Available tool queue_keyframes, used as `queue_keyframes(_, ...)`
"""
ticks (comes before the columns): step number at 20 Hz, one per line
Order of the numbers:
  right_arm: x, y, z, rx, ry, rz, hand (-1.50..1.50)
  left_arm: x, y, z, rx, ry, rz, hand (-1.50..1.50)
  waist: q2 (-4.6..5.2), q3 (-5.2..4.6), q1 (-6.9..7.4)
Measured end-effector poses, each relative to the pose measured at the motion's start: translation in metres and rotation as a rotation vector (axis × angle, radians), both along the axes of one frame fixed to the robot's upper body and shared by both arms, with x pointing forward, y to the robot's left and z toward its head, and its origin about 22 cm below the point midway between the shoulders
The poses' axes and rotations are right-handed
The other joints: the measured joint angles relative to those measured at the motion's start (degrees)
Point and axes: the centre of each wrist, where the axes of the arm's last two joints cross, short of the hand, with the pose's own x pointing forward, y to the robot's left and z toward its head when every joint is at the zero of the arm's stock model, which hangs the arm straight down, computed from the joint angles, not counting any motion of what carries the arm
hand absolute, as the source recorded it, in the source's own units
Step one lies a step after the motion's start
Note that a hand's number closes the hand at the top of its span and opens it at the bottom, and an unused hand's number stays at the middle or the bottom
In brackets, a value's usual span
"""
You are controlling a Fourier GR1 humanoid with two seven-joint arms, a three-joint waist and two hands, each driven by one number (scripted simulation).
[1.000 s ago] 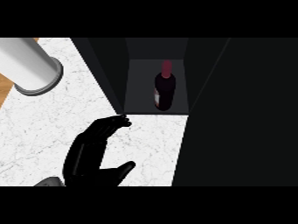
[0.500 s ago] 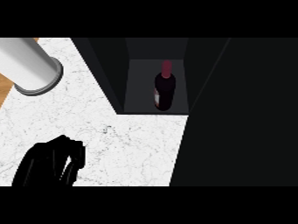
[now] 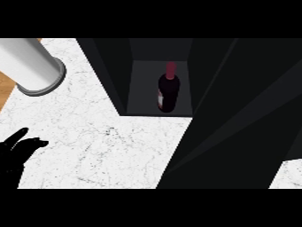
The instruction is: Pick up the wine, place it into the cabinet and close the cabinet
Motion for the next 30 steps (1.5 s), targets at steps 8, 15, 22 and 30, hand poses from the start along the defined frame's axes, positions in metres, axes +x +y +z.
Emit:
queue_keyframes(8,-0.010,0.036,0.007,-0.040,-0.039,-0.007,1.50,-0.011,0.049,-0.001,-0.006,0.015,0.075,-1.50,-0.13,-0.12,0.73)
queue_keyframes(15,-0.012,0.039,0.012,0.016,-0.095,-0.097,1.50,-0.018,0.083,0.005,0.018,0.003,0.084,-1.50,-0.12,-0.15,1.52)
queue_keyframes(22,0.003,0.054,0.020,0.079,-0.117,-0.166,1.50,-0.024,0.108,0.010,0.036,0.011,0.073,-1.50,0.24,-0.15,2.40)
queue_keyframes(30,0.075,0.113,0.051,0.092,-0.134,-0.266,1.50,-0.030,0.134,0.014,0.060,0.026,0.097,-1.50,0.70,-0.05,2.55)
